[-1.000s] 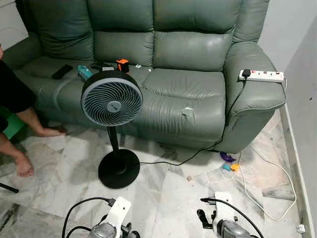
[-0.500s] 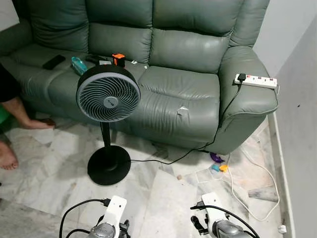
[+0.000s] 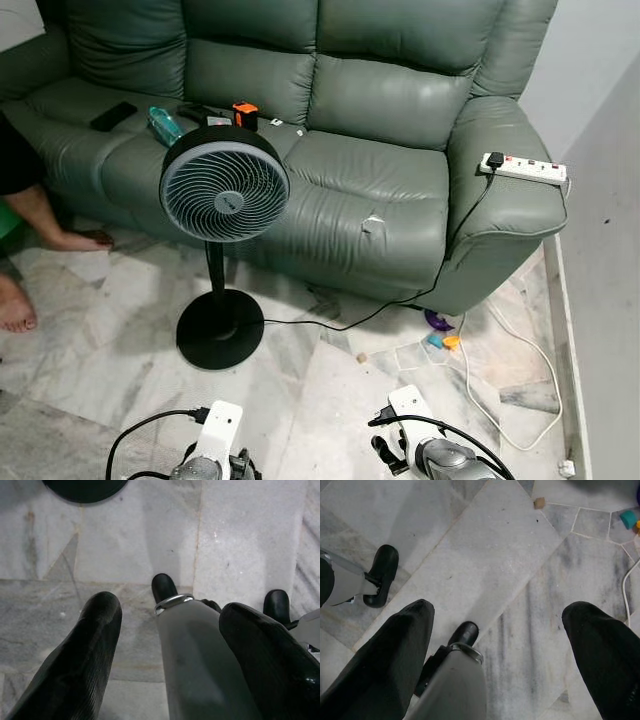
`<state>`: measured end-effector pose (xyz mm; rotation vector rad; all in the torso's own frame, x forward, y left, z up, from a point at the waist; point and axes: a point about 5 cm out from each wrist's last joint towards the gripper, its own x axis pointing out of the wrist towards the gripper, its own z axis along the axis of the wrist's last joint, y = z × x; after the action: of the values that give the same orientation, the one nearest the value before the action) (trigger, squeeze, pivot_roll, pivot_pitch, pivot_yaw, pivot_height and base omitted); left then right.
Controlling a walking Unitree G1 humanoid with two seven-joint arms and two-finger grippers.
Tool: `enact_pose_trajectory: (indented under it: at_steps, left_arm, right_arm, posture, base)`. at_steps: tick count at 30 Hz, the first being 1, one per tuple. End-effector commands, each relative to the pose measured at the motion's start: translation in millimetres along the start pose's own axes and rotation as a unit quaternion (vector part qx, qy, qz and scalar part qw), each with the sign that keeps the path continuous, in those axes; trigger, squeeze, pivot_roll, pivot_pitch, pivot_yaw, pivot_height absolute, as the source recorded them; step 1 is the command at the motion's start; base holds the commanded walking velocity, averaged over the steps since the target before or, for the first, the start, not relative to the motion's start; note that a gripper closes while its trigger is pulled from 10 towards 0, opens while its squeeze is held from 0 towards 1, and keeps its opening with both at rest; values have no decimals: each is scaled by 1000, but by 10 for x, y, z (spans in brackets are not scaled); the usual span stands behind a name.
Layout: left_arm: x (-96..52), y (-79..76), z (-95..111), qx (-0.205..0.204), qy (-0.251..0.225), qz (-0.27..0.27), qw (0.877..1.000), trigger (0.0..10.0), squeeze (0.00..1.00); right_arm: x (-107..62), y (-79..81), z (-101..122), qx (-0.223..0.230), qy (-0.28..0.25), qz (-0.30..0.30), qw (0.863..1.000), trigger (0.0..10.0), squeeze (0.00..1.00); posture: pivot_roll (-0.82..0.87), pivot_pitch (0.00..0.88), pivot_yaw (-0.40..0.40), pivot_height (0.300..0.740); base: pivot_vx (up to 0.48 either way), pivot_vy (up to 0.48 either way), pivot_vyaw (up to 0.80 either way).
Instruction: Hang keys on a hook
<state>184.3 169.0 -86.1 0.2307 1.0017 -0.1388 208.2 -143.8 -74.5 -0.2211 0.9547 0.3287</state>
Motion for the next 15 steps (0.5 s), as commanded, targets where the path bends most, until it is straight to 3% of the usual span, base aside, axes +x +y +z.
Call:
enact_pose_trajectory:
  at_steps: [1,15]
  left_arm:
    - [-6,0,-49,3,7,-1,1000,10000,0]
    - [-10,-1,-69,7,8,-5,1000,10000,0]
  right_arm:
    - [-2,2,-33,8,8,-1,1000,10000,0]
    - [-2,1,-27,13,6,0,1000,10000,0]
  posture:
    - [130,123,-61,740]
    - [119,125,-52,740]
  base:
    - [0,0,0]
    - [0,0,0]
